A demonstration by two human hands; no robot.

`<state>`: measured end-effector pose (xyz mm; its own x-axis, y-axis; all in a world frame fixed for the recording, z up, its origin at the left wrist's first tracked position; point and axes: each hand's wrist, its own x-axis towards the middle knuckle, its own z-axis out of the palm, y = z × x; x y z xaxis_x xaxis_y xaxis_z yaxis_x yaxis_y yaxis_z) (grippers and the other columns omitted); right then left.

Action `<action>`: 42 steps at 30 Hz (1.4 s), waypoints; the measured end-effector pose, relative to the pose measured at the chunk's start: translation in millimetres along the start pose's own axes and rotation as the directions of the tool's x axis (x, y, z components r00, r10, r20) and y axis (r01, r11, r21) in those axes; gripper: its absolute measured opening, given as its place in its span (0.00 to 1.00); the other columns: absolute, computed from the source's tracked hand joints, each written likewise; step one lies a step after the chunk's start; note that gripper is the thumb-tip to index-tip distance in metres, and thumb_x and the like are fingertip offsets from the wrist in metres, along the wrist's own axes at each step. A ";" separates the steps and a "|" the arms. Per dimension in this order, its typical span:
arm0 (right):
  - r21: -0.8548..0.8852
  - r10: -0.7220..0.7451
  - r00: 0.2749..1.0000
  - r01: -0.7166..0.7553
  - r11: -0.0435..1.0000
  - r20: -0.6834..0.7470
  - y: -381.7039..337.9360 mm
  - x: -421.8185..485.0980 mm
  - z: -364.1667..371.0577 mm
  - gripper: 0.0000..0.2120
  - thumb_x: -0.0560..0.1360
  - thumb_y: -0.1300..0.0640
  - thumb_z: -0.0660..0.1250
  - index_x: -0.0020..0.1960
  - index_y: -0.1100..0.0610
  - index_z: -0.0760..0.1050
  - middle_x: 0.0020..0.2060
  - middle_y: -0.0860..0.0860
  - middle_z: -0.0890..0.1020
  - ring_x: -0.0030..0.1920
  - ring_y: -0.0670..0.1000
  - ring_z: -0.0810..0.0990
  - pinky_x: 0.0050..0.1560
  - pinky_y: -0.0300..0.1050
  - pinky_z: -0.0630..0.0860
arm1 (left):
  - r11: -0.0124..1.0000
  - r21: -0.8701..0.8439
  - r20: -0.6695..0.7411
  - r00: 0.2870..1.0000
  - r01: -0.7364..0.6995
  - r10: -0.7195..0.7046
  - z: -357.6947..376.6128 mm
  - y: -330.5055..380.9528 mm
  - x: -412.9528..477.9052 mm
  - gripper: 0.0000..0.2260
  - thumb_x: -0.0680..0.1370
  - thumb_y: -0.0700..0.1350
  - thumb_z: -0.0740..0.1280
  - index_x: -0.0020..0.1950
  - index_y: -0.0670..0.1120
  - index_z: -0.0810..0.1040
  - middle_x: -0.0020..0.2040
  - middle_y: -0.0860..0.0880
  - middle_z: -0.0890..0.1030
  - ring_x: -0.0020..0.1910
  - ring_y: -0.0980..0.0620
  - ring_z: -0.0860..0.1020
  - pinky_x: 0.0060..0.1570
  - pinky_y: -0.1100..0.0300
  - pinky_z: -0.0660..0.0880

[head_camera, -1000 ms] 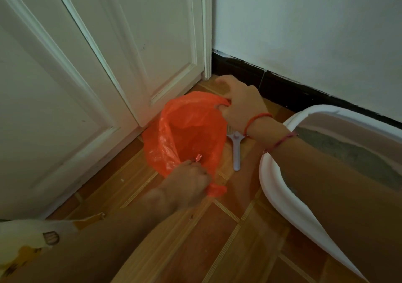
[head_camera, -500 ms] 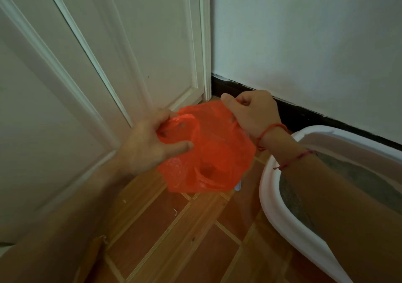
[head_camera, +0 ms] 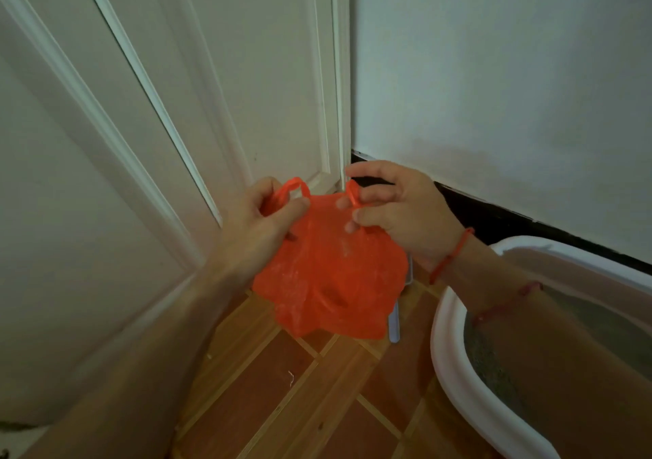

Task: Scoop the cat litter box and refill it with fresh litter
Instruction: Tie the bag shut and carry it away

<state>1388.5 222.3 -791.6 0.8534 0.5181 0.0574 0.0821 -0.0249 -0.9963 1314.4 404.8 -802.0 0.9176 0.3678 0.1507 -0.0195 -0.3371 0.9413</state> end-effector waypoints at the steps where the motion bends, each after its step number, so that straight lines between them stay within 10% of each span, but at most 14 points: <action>1: -0.033 -0.025 1.000 0.025 0.999 -0.011 3.3 -0.3 1.8 0.23 0.69 0.76 0.68 0.59 0.59 0.77 0.44 0.58 0.85 0.38 0.58 0.84 0.49 0.60 0.79 | 1.000 0.001 -0.003 1.000 0.002 -0.002 5.3 -2.0 -1.5 0.13 0.76 0.46 0.71 0.40 0.40 0.73 0.33 0.49 0.74 0.32 0.52 0.77 0.38 0.52 0.78; 9: -0.179 -0.076 0.995 0.087 0.980 0.069 6.5 -5.2 12.0 0.19 0.68 0.60 0.77 0.57 0.55 0.81 0.43 0.51 0.86 0.45 0.47 0.85 0.50 0.47 0.81 | 0.987 -0.157 0.178 0.983 -0.020 0.048 14.8 1.0 -5.0 0.08 0.77 0.44 0.68 0.40 0.43 0.79 0.37 0.45 0.78 0.38 0.50 0.78 0.38 0.60 0.75; 16: -0.023 -0.063 0.986 0.060 0.998 -0.157 3.9 2.4 12.1 0.13 0.67 0.65 0.77 0.50 0.58 0.82 0.38 0.53 0.86 0.36 0.51 0.84 0.36 0.39 0.79 | 0.970 -0.178 0.367 0.926 0.167 -0.092 25.1 -13.6 -14.5 0.25 0.66 0.46 0.79 0.61 0.47 0.77 0.53 0.42 0.84 0.51 0.41 0.84 0.51 0.43 0.80; 22: 0.015 -0.058 0.998 0.059 0.998 -0.028 7.9 0.6 0.2 0.18 0.69 0.69 0.73 0.57 0.58 0.81 0.45 0.51 0.86 0.49 0.48 0.85 0.54 0.46 0.79 | 0.971 -0.224 0.134 0.989 0.086 -0.057 29.0 -8.6 -14.9 0.12 0.73 0.38 0.74 0.54 0.48 0.80 0.32 0.55 0.80 0.33 0.56 0.81 0.36 0.60 0.78; 27: -0.053 -0.178 0.980 0.183 0.982 0.085 6.2 1.3 4.4 0.15 0.69 0.74 0.69 0.54 0.62 0.82 0.44 0.55 0.86 0.49 0.53 0.85 0.55 0.53 0.80 | 0.967 -0.256 0.313 0.946 -0.003 0.086 34.4 -4.8 -10.6 0.27 0.66 0.40 0.80 0.64 0.48 0.78 0.56 0.44 0.84 0.57 0.42 0.82 0.57 0.45 0.79; 33: -0.215 -0.289 0.957 0.283 0.935 0.006 8.5 -0.6 6.0 0.11 0.67 0.62 0.76 0.49 0.53 0.85 0.39 0.49 0.85 0.40 0.45 0.84 0.44 0.47 0.80 | 0.988 -0.143 0.180 0.980 -0.061 0.087 43.3 -10.7 -11.6 0.02 0.75 0.42 0.73 0.46 0.44 0.83 0.36 0.36 0.79 0.32 0.34 0.75 0.35 0.42 0.76; 38: -0.253 -0.092 0.982 0.132 0.958 0.165 24.8 0.9 -5.8 0.38 0.63 0.54 0.79 0.69 0.45 0.69 0.57 0.45 0.81 0.57 0.42 0.79 0.58 0.43 0.76 | 0.950 -0.304 0.105 0.993 0.076 -0.046 39.3 -6.6 -10.8 0.11 0.77 0.44 0.70 0.40 0.37 0.79 0.25 0.49 0.70 0.24 0.50 0.68 0.27 0.60 0.65; 42: -0.301 -0.072 0.974 0.137 0.944 0.217 30.5 1.6 -1.8 0.11 0.76 0.56 0.70 0.56 0.59 0.78 0.43 0.58 0.84 0.42 0.56 0.84 0.46 0.59 0.80 | 0.946 -0.313 0.145 0.988 0.086 -0.042 35.9 -5.8 -9.5 0.17 0.79 0.45 0.68 0.30 0.47 0.74 0.23 0.52 0.70 0.21 0.56 0.68 0.24 0.63 0.68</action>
<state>1393.4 220.9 -821.8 0.7131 0.6917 0.1138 0.3494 -0.2100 -0.9131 1320.0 372.2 -819.7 0.9656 0.2517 0.0654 -0.0635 -0.0160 0.9979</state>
